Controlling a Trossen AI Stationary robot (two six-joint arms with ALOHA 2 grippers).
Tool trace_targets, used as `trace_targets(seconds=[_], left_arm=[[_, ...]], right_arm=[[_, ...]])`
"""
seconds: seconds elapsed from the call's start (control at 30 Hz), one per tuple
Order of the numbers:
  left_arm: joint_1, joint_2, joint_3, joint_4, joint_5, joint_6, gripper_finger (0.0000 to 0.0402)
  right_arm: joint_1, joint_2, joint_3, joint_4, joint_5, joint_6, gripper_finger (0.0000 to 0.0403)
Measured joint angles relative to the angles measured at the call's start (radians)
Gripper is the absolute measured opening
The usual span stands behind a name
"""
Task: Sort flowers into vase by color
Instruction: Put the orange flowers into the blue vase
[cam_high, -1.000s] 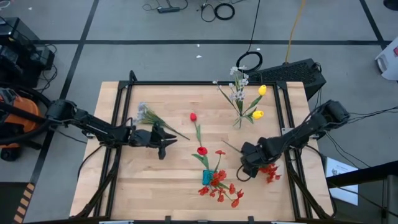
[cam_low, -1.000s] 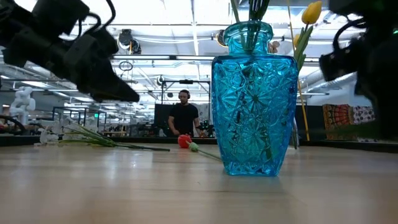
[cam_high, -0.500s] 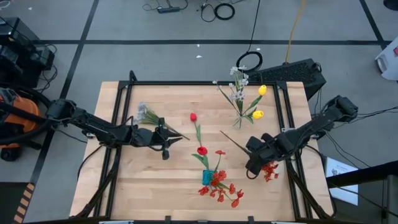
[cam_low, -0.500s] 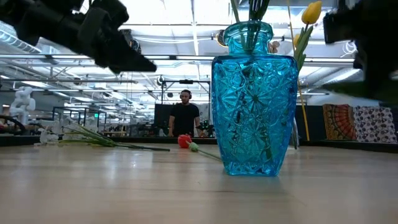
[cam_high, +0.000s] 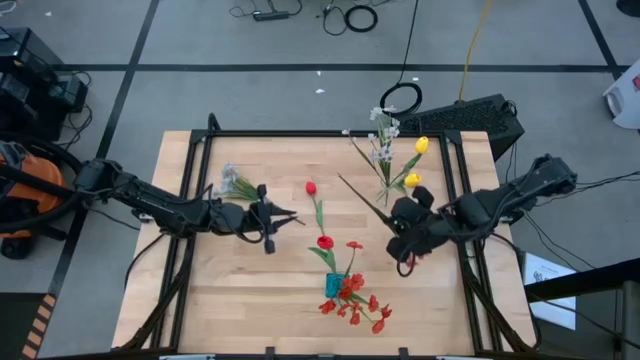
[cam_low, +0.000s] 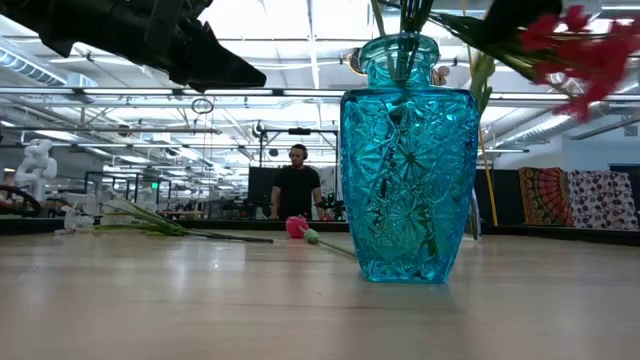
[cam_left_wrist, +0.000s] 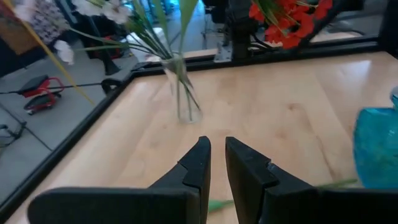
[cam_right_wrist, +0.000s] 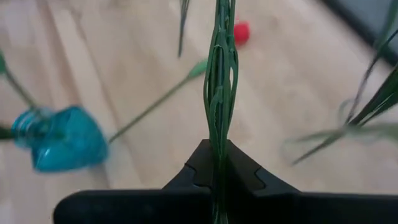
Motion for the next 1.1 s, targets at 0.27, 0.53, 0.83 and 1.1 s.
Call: trace_targets(seconds=[0.27, 0.53, 0.83, 1.1], left_arm=[[0.037, 0.0, 0.0, 0.055, -0.019, -0.001, 0.0056], [0.067, 0.0, 0.0, 0.054, -0.019, 0.001, 0.0056], [0.071, 0.0, 0.0, 0.081, 0.016, 0.27, 0.0071], [0.071, 0.0, 0.0, 0.157, 0.018, 0.407, 0.0139]], right_arm=[[-0.134, 0.001, 0.024, 0.206, -0.006, -0.25, 0.0002], [-0.223, 0.001, 0.024, 0.462, -0.027, -0.482, 0.0002], [-0.299, 0.034, 0.025, 0.579, -0.099, -0.548, 0.0002], [-0.382, 0.117, 0.024, 0.697, -0.249, -0.586, 0.0002]])
